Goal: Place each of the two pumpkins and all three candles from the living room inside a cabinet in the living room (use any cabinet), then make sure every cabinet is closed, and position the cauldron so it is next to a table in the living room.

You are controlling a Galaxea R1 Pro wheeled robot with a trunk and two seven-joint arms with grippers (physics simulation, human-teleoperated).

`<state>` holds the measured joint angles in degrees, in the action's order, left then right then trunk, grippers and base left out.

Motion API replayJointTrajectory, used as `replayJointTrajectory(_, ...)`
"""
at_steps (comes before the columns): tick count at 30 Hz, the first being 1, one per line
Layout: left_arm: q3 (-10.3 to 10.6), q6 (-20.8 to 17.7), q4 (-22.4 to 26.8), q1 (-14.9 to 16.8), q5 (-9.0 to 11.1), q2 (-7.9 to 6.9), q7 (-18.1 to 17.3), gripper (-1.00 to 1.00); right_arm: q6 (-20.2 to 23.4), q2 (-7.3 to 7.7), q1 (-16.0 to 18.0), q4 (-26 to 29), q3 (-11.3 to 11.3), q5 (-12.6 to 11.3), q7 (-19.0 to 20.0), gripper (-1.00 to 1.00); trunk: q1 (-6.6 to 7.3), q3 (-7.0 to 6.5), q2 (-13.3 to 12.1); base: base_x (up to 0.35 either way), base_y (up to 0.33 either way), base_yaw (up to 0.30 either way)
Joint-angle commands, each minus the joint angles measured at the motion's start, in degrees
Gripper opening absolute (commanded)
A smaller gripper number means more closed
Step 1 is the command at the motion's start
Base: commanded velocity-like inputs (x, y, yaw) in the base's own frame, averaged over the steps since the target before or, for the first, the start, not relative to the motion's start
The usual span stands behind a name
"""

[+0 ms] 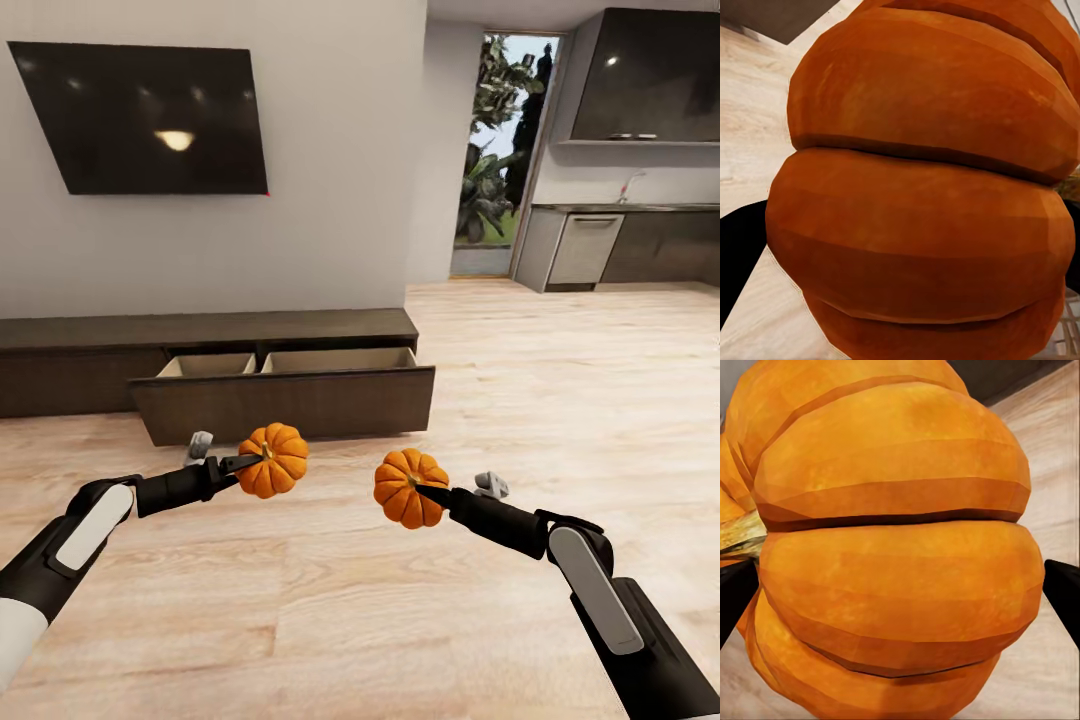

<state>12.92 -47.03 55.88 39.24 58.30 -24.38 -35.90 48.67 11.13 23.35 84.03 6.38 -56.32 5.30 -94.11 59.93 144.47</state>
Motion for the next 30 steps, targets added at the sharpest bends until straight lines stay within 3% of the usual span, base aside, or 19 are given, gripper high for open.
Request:
replayJointTrajectory(1,0.1,-0.3,0.0,0.1,0.5,-0.05,0.1,-1.0,0.1,0.03,0.1,0.0,0.0,0.2,0.4,-1.0,0.01,0.05,0.0,0.0,-0.272,0.004)
replayJointTrajectory(7,0.1,-0.3,0.0,0.1,0.5,-0.05,0.0,-1.0,0.2,0.03,0.0,0.0,-0.1,0.2,0.4,-1.0,0.01,0.05,0.0,0.0,-0.202,0.001)
replayJointTrajectory(17,0.1,-0.3,0.0,0.1,0.5,-0.05,0.0,-1.0,0.2,0.03,0.0,0.0,0.0,0.2,0.4,-1.0,0.01,0.05,0.0,0.026,-0.025,0.0)
replayJointTrajectory(30,0.1,-0.3,0.0,0.1,0.5,-0.05,0.0,-1.0,0.2,0.03,0.1,0.0,0.0,0.2,0.4,-1.0,0.01,0.05,0.0,0.26,-0.001,0.0)
